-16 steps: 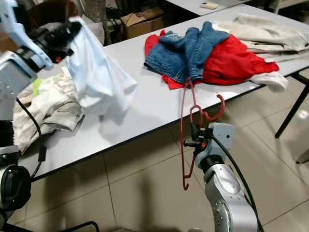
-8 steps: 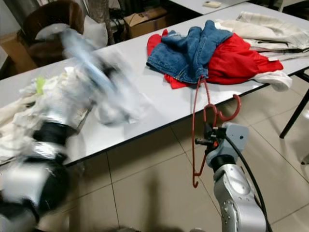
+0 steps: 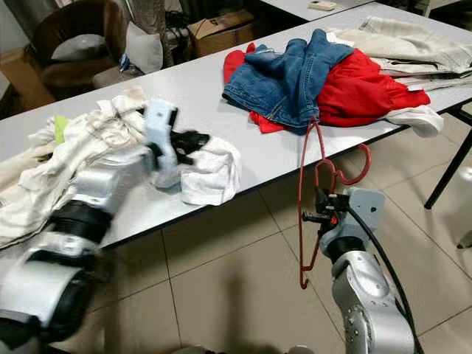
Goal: Hang hanger
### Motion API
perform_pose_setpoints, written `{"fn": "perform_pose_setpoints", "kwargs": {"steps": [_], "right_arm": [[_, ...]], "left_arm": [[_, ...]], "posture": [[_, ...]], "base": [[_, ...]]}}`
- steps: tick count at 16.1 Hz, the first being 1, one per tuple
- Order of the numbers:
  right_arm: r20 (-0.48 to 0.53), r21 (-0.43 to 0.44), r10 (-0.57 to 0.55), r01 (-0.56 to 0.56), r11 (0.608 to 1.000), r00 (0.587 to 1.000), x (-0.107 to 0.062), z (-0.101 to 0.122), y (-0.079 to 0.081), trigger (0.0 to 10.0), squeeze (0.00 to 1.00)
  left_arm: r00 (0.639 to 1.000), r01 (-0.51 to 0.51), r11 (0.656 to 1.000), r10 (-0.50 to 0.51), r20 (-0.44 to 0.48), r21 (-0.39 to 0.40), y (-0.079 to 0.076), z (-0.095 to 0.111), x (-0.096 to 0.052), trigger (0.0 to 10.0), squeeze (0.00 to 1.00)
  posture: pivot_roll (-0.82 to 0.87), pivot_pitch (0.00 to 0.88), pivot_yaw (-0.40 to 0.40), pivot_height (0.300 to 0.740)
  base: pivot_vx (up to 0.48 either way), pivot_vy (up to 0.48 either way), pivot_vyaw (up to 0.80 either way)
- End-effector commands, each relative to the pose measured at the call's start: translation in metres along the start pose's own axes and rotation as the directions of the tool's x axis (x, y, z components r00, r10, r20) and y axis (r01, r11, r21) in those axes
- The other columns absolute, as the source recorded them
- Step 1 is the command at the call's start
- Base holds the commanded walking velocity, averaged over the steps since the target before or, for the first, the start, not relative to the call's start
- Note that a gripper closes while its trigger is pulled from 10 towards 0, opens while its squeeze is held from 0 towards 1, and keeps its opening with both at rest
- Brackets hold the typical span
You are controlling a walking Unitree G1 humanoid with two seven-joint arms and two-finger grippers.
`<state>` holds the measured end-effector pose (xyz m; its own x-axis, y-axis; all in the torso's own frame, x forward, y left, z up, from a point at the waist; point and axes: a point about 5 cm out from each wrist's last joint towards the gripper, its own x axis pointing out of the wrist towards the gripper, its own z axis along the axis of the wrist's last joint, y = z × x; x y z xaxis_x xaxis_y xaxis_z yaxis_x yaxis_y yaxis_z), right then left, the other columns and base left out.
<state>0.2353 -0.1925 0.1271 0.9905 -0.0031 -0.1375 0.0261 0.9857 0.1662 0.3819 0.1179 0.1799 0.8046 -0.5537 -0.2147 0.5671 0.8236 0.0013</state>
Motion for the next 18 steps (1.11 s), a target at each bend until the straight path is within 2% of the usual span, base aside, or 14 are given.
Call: {"fn": "perform_pose_setpoints", "kwargs": {"steps": [1,2,3,4,5,8,10,12,14,16,18], "right_arm": [[0.009,0.012,0.019,-0.019,1.0,1.0,0.0,0.004,0.003,10.0,0.0],[0.008,0.009,0.02,-0.021,1.0,1.0,0.001,0.004,0.002,10.0,0.0],[0.006,0.008,0.022,-0.022,1.0,1.0,0.001,0.004,0.002,10.0,0.0],[0.003,0.007,0.026,-0.026,1.0,1.0,0.002,0.004,0.002,10.0,0.0],[0.0,0.006,0.03,-0.03,1.0,1.0,0.002,0.004,0.003,10.0,0.0],[-0.003,0.004,0.037,-0.037,0.999,0.999,0.002,0.005,0.004,10.0,0.0],[-0.004,0.003,0.038,-0.038,0.999,0.999,0.002,0.005,0.003,10.0,0.0],[-0.011,-0.001,0.041,-0.041,0.999,0.999,0.001,0.005,0.003,10.0,0.0],[-0.02,-0.011,0.045,-0.045,0.999,0.999,0.0,0.004,0.004,10.0,0.0],[-0.026,-0.028,0.045,-0.046,0.999,0.999,-0.001,0.003,0.005,10.0,0.0],[-0.025,-0.029,0.042,-0.043,0.999,0.999,-0.001,0.003,0.004,10.0,0.0]], "left_arm": [[1.0,-0.026,0.994,0.027,-0.011,0.108,0.011,0.001,-0.009,10.0,1.0],[0.998,-0.052,0.981,0.06,-0.034,0.187,0.021,0.0,-0.015,10.0,1.0],[0.995,-0.052,0.972,0.068,-0.066,0.229,0.029,-0.003,-0.02,10.0,0.6],[0.983,-0.021,0.943,0.08,-0.164,0.331,0.043,-0.015,-0.032,10.0,0.0],[0.971,0.009,0.927,0.082,-0.226,0.374,0.05,-0.024,-0.039,10.0,0.0],[0.964,0.042,0.932,0.057,-0.259,0.361,0.047,-0.037,-0.038,10.0,0.0],[0.966,0.04,0.931,0.057,-0.252,0.362,0.044,-0.041,-0.034,10.0,0.0],[0.976,0.018,0.931,0.063,-0.209,0.365,0.038,-0.041,-0.026,10.0,0.0],[0.986,0.035,0.928,0.028,-0.164,0.371,0.027,-0.039,-0.018,10.0,0.0],[0.991,0.058,0.904,0.0,-0.136,0.423,0.013,-0.04,-0.008,10.0,0.0],[0.992,0.04,0.861,0.025,-0.121,0.506,0.007,-0.041,-0.001,10.0,0.0]], "posture": [[-0.15,0.0,0.176,0.74],[-0.15,0.0,0.174,0.74],[-0.15,0.0,0.171,0.74],[-0.14,0.0,0.168,0.74],[-0.14,0.0,0.166,0.74],[-0.15,0.0,0.164,0.74],[-0.15,0.0,0.163,0.74],[-0.16,0.0,0.163,0.74],[-0.16,0.0,0.163,0.74],[-0.16,0.0,0.163,0.74],[-0.17,0.0,0.167,0.74]], "base": [[0.0,0.0,0.0],[0.0,0.0,0.0],[0.0,0.0,0.0],[0.0,0.0,0.0],[0.0,0.0,0.0],[0.0,0.0,0.0],[0.0,0.0,0.0],[0.0,0.0,0.0],[0.0,0.0,0.0],[0.0,0.0,0.0],[0.0,0.0,0.0]]}}
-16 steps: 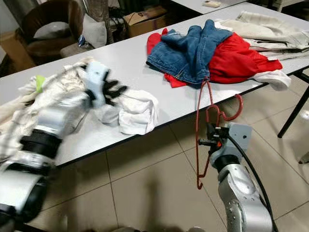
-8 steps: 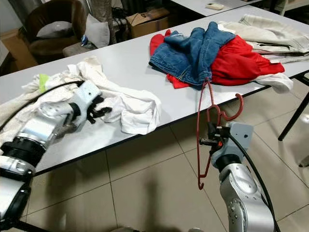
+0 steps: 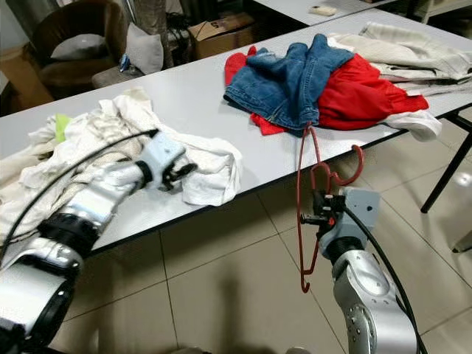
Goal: Hang hanger
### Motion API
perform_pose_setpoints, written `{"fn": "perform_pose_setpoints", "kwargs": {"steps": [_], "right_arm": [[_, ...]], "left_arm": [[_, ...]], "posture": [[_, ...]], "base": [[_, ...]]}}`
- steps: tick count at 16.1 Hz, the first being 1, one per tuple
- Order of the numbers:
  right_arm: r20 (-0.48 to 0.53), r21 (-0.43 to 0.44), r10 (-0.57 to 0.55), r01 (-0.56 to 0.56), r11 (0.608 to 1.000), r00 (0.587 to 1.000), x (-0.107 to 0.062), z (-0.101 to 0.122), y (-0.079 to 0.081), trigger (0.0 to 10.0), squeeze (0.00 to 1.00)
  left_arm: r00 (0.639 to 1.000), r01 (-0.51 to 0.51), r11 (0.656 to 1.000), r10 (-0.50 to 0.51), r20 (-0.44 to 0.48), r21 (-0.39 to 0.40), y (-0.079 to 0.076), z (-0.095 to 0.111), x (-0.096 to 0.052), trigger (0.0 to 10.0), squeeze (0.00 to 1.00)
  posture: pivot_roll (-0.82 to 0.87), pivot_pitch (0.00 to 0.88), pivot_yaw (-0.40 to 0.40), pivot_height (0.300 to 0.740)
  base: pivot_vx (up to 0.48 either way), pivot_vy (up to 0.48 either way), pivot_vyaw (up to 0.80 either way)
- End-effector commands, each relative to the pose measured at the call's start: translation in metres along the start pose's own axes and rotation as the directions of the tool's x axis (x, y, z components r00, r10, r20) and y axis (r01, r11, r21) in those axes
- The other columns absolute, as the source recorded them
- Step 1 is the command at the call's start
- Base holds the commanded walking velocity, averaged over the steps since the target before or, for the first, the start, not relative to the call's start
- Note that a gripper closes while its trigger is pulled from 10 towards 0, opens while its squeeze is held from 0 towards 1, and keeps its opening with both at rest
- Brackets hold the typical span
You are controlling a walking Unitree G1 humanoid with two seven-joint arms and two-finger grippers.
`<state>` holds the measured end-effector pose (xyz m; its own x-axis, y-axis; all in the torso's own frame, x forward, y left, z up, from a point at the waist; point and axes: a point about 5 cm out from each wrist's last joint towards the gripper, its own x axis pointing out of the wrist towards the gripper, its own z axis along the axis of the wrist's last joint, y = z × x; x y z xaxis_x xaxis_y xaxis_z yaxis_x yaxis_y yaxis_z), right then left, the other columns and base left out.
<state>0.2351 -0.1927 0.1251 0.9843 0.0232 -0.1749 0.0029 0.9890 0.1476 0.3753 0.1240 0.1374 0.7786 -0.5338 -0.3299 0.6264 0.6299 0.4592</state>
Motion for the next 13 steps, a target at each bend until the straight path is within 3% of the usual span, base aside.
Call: {"fn": "perform_pose_setpoints", "kwargs": {"steps": [1,5,8,9,11,12,13], "right_arm": [[0.018,-0.008,0.022,-0.022,1.0,1.0,-0.002,0.005,0.004,10.0,0.0],[0.014,-0.012,0.025,-0.025,1.0,1.0,-0.004,0.006,0.005,10.0,0.0],[0.013,-0.015,0.024,-0.024,1.0,1.0,-0.006,0.007,0.004,10.0,0.0],[0.013,-0.016,0.022,-0.021,1.0,1.0,-0.007,0.007,0.003,10.0,0.0],[0.012,-0.016,0.017,-0.017,1.0,1.0,-0.008,0.007,0.002,10.0,0.0],[0.012,-0.016,0.016,-0.016,1.0,1.0,-0.008,0.007,0.002,10.0,0.0],[0.01,-0.015,0.016,-0.016,1.0,1.0,-0.008,0.006,0.003,10.0,0.0]], "left_arm": [[1.0,-0.029,0.999,0.029,-0.01,0.039,0.005,-0.001,-0.001,10.0,0.0],[0.996,-0.04,0.983,0.052,-0.067,0.178,-0.012,-0.007,0.012,10.0,0.0],[0.989,-0.042,0.977,0.07,-0.13,0.21,-0.015,-0.018,0.013,10.0,0.0],[0.986,-0.041,0.978,0.073,-0.147,0.206,-0.015,-0.021,0.012,6.6,0.0],[0.987,-0.05,0.98,0.078,-0.143,0.19,-0.014,-0.021,0.012,1.8,0.0],[0.987,-0.063,0.984,0.086,-0.134,0.165,-0.012,-0.021,0.012,0.0,0.0],[0.988,-0.066,0.987,0.085,-0.126,0.147,-0.011,-0.02,0.012,0.0,0.0]], "posture": [[-0.17,0.0,0.167,0.74],[-0.18,0.0,0.166,0.74],[-0.19,0.0,0.166,0.74],[-0.2,0.0,0.17,0.74],[-0.2,0.0,0.171,0.74],[-0.2,0.0,0.172,0.74],[-0.2,0.0,0.169,0.74]], "base": [[0.0,0.0,0.0],[0.0,0.0,0.0],[0.0,0.0,0.0],[0.0,0.0,0.0],[0.0,0.0,0.0],[0.0,0.0,0.0],[0.0,0.0,0.0]]}}
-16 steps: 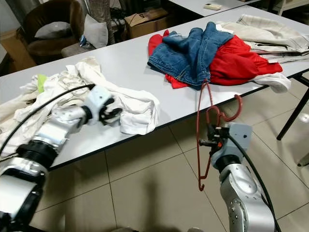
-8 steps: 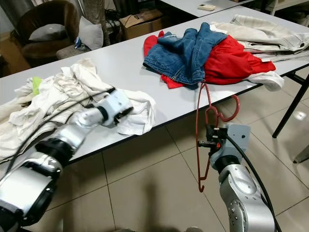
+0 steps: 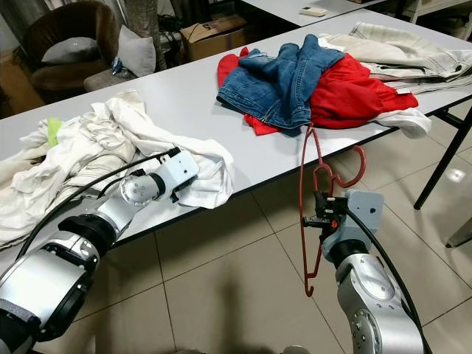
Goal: Hang hanger
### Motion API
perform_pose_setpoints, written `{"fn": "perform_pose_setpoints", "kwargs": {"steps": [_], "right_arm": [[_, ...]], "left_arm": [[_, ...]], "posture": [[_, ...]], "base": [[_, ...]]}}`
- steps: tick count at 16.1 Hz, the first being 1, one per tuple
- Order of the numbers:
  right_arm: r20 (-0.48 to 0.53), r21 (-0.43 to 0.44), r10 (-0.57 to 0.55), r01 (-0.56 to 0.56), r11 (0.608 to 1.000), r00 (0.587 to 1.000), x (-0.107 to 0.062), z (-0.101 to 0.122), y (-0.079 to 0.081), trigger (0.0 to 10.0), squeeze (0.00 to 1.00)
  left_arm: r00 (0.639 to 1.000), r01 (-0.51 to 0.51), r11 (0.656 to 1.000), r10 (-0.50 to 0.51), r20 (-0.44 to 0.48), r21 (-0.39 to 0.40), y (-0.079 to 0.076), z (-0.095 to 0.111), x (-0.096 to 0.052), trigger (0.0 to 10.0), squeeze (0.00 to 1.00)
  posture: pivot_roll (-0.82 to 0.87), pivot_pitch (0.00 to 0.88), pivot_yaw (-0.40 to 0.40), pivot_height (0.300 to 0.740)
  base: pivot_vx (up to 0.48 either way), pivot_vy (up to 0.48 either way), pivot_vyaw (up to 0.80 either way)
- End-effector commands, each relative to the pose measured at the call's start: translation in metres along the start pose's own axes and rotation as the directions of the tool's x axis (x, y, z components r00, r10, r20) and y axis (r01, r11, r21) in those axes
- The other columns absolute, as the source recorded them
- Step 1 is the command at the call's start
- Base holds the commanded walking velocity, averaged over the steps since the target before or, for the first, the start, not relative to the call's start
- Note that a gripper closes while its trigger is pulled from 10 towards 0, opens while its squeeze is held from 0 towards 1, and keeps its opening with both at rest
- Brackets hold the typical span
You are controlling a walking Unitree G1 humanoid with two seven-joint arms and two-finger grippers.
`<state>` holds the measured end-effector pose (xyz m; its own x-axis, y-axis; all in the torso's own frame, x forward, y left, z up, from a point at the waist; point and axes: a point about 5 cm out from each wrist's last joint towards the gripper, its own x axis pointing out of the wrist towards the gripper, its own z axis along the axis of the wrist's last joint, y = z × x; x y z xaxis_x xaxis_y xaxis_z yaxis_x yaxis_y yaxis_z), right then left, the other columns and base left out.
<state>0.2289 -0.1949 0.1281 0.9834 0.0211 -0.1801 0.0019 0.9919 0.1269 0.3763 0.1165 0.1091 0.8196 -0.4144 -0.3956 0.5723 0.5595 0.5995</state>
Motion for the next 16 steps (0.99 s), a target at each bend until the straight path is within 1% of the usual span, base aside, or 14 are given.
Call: {"fn": "perform_pose_setpoints", "kwargs": {"steps": [1,7,10,12,13,14,15,16], "right_arm": [[0.015,0.007,0.021,-0.022,1.0,1.0,-0.001,0.004,0.005,10.0,0.0],[0.015,0.008,0.031,-0.031,0.999,0.999,0.001,0.005,0.007,10.0,0.0],[0.017,0.008,0.032,-0.033,0.999,0.999,0.002,0.005,0.008,10.0,0.0],[0.018,0.008,0.031,-0.031,0.999,0.999,0.002,0.005,0.007,10.0,0.0],[0.019,0.008,0.032,-0.032,0.999,0.999,0.002,0.005,0.007,10.0,0.0],[0.02,0.008,0.032,-0.032,0.999,0.999,0.002,0.005,0.007,10.0,0.0],[0.026,0.004,0.042,-0.042,0.999,0.999,0.001,0.006,0.008,10.0,0.0],[0.038,-0.006,0.082,-0.082,0.997,0.996,0.0,0.008,0.01,10.0,0.0]], "left_arm": [[1.0,-0.008,1.0,0.008,-0.002,-0.022,0.005,-0.001,-0.001,0.0,0.0],[1.0,0.019,0.999,-0.019,0.004,-0.049,0.001,-0.002,0.0,0.0,0.0],[1.0,0.003,0.998,-0.004,-0.003,-0.062,0.002,-0.003,0.0,0.0,0.0],[1.0,-0.023,0.996,0.023,0.0,-0.091,0.005,-0.003,-0.001,0.0,0.0],[0.999,-0.035,0.988,0.038,0.016,-0.153,0.009,-0.001,-0.001,0.0,0.0],[0.999,-0.04,0.981,0.045,0.025,-0.19,0.01,0.0,-0.001,0.0,0.0],[0.995,-0.047,0.939,0.075,0.069,-0.339,0.015,0.006,-0.001,0.0,0.0],[0.984,-0.043,0.853,0.127,0.127,-0.52,0.025,0.014,-0.001,0.0,0.0]], "posture": [[-0.2,0.0,0.168,0.74],[-0.19,0.0,0.164,0.74],[-0.19,0.0,0.165,0.74],[-0.19,0.0,0.166,0.74],[-0.19,0.0,0.168,0.74],[-0.19,0.0,0.168,0.74],[-0.2,0.0,0.17,0.74],[-0.2,0.0,0.172,0.74]], "base": [[0.0,0.0,0.0],[0.0,0.0,0.0],[0.0,0.0,0.0],[0.0,0.0,0.0],[0.0,0.0,0.0],[0.0,0.0,0.0],[0.0,0.0,0.0],[0.0,0.0,0.0]]}}
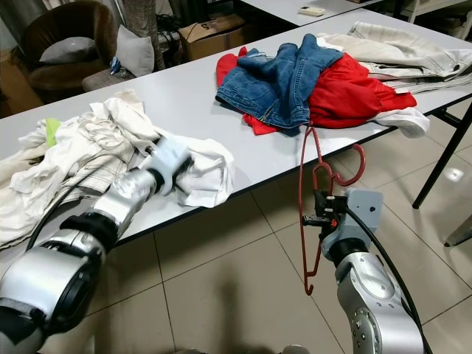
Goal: Hang hanger
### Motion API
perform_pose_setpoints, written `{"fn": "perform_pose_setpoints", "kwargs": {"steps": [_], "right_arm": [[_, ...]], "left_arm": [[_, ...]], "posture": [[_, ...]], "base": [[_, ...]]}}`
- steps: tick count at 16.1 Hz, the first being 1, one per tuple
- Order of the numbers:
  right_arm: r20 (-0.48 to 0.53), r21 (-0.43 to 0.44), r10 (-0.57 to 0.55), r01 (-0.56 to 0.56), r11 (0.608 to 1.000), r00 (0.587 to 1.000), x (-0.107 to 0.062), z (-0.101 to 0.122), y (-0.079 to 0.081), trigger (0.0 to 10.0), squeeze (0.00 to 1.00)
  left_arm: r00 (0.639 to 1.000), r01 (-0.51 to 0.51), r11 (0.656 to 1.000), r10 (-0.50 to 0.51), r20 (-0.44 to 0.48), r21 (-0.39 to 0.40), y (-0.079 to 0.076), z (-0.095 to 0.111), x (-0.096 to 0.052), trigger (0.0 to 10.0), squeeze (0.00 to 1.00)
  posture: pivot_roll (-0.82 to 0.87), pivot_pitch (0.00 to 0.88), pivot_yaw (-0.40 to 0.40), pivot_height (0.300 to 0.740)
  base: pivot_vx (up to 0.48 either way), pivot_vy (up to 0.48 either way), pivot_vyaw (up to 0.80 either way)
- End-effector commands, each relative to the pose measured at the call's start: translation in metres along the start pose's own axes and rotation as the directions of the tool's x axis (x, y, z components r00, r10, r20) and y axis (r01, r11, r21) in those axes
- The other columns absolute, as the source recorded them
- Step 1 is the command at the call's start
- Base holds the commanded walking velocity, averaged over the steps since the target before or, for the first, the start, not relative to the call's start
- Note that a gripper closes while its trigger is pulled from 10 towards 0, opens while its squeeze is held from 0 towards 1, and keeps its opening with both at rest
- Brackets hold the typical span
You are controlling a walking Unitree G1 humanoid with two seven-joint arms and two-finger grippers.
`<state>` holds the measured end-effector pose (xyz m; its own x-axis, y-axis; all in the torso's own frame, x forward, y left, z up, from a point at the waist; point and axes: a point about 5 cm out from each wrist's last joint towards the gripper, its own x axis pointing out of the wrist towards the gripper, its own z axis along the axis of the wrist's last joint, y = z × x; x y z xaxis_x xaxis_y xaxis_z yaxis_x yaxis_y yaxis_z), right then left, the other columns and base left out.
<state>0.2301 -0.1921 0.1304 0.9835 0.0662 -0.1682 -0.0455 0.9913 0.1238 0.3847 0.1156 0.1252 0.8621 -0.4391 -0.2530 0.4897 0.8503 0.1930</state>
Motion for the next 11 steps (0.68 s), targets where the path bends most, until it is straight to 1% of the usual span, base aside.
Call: {"fn": "perform_pose_setpoints", "kwargs": {"steps": [1,2,3,5,6,8,9,10,11], "right_arm": [[0.049,-0.006,0.097,-0.097,0.995,0.994,-0.004,0.01,0.01,10.0,0.0],[0.054,-0.02,0.17,-0.169,0.985,0.984,-0.008,0.012,0.013,10.0,0.0],[0.051,-0.038,0.233,-0.231,0.972,0.971,-0.013,0.014,0.014,10.0,0.0],[0.032,-0.056,0.349,-0.347,0.936,0.937,-0.022,0.014,0.019,10.0,0.0],[0.021,-0.059,0.392,-0.39,0.919,0.92,-0.025,0.014,0.022,10.0,0.0],[-0.008,-0.07,0.45,-0.45,0.89,0.893,-0.029,0.012,0.026,10.0,0.0],[-0.044,-0.077,0.474,-0.476,0.876,0.879,-0.031,0.008,0.027,10.0,0.0],[-0.079,-0.091,0.459,-0.464,0.881,0.885,-0.03,0.003,0.024,10.0,0.0],[-0.075,-0.101,0.424,-0.43,0.897,0.902,-0.028,0.003,0.02,10.0,0.0]], "left_arm": [[0.996,-0.018,0.995,0.027,0.083,-0.099,0.013,0.02,-0.001,0.0,0.0],[0.99,-0.01,0.992,0.027,0.139,-0.122,0.019,0.034,-0.001,0.0,0.0],[0.983,-0.001,0.992,0.025,0.183,-0.126,0.025,0.046,-0.003,0.0,0.0],[0.965,0.003,0.994,0.026,0.259,-0.113,0.039,0.069,-0.009,0.0,0.0],[0.957,0.005,0.994,0.027,0.287,-0.112,0.046,0.078,-0.012,0.0,0.0],[0.948,-0.009,0.997,0.033,0.316,-0.079,0.056,0.089,-0.018,0.0,0.0],[0.957,0.018,1.0,-0.017,0.291,-0.001,0.056,0.088,-0.021,0.0,0.0],[0.971,0.135,0.97,-0.169,0.167,0.201,0.044,0.069,-0.021,0.0,0.0],[0.976,0.139,0.962,-0.173,0.131,0.235,0.042,0.061,-0.021,4.6,0.0]], "posture": [[-0.2,0.0,0.174,0.74],[-0.19,0.0,0.175,0.74],[-0.19,0.0,0.176,0.74],[-0.19,0.0,0.177,0.74],[-0.19,0.0,0.176,0.74],[-0.18,0.0,0.174,0.74],[-0.17,0.0,0.169,0.74],[-0.17,0.0,0.167,0.74],[-0.17,0.0,0.166,0.74]], "base": [[0.0,0.0,0.0],[0.0,0.0,0.0],[0.0,0.0,0.0],[0.0,0.0,0.0],[0.0,0.0,0.0],[0.0,0.0,0.0],[0.0,0.0,0.0],[0.0,0.0,0.0],[0.0,0.0,0.0]]}}
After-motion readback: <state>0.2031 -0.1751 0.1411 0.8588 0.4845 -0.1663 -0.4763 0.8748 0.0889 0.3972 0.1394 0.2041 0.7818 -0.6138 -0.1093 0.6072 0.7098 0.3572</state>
